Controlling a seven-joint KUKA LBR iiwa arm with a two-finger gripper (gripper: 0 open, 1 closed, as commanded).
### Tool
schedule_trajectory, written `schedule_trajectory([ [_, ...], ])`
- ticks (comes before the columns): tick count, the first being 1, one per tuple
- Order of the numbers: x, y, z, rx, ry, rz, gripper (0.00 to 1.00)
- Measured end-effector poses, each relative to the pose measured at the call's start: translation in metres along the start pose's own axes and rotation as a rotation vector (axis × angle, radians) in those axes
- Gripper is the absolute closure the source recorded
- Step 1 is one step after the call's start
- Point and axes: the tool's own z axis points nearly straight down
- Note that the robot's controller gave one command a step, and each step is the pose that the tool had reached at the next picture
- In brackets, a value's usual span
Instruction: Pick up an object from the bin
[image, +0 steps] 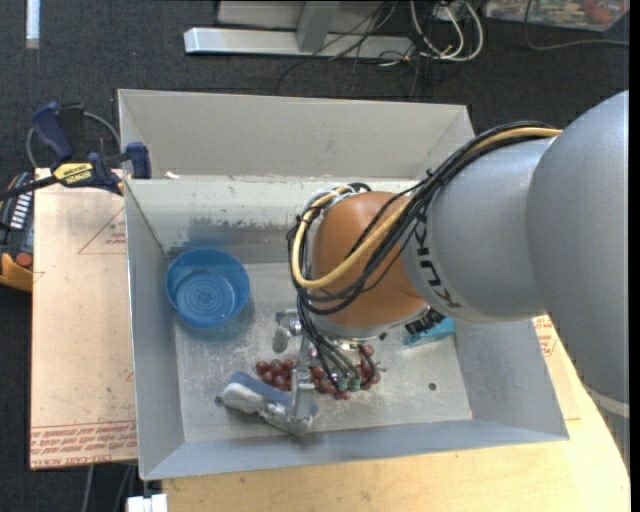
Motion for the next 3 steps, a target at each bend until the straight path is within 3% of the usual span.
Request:
schedule_trajectory([
  [2,-0.002,-0.002,-0.005,-0.001,0.000,0.007,0.00],
  [3,-0.033,-0.015,-0.096,-0.003,-0.011,-0.027,0.00],
])
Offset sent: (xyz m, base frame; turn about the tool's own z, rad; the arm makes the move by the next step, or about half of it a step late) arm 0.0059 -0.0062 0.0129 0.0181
